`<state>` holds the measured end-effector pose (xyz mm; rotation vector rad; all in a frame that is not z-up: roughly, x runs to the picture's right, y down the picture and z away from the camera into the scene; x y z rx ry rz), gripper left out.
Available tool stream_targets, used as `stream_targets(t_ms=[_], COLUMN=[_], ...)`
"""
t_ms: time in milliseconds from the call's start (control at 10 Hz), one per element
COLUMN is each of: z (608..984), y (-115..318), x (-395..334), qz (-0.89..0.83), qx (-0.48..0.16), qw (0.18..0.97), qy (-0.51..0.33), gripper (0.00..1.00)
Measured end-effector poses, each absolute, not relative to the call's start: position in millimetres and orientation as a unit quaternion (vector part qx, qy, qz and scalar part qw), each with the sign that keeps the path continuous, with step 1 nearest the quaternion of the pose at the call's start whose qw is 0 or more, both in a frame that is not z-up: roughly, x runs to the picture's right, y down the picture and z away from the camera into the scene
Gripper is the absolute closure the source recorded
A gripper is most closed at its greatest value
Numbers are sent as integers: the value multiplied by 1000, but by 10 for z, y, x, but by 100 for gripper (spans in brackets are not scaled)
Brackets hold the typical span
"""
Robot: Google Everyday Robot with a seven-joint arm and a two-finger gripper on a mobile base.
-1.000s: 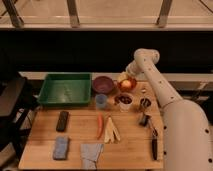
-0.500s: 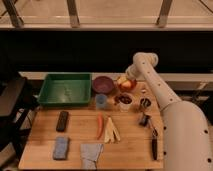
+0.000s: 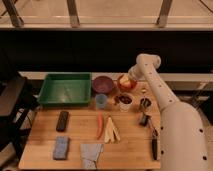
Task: Place apple in plastic cup
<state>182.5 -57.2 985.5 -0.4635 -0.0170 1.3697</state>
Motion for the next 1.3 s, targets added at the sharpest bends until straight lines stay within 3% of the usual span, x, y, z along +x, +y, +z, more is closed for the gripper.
stream_targets(t_ms=[500, 600, 1200, 1300], z=[10059, 10090, 9973, 9881], y=[-486, -459, -549, -632], x=[1835, 1829, 1783, 1796], qz=[638, 638, 637, 638], qx=[-224, -228, -229, -223], qw=[737, 735, 736, 737], qy=[-6, -5, -26, -32], gripper=[32, 38, 97, 100])
